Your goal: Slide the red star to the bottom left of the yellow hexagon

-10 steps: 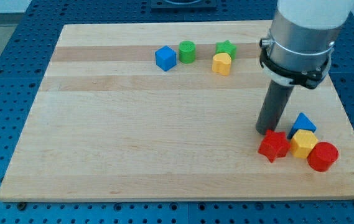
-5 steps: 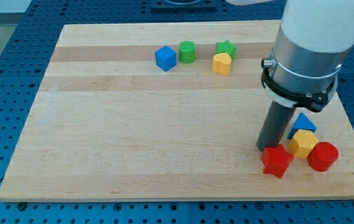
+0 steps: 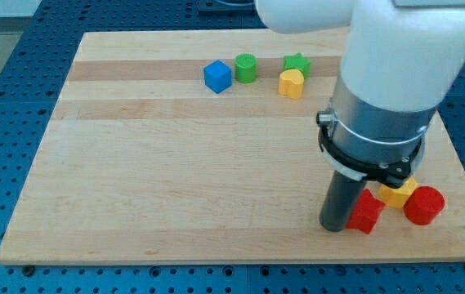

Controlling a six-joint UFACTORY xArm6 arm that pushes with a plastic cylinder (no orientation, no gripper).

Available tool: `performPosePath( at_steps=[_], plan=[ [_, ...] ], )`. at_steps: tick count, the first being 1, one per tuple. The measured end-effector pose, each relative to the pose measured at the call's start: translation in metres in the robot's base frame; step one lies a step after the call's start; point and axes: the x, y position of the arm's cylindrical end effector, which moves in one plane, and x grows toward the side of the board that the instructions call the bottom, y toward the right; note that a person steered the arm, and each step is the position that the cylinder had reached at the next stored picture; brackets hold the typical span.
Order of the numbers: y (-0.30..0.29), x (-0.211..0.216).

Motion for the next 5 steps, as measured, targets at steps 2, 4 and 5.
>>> performPosePath(
  at_steps=[2, 4, 5],
  plan=[
    [0.012, 0.0],
    [0.026, 0.0],
    [-0.007, -0.002]
  ],
)
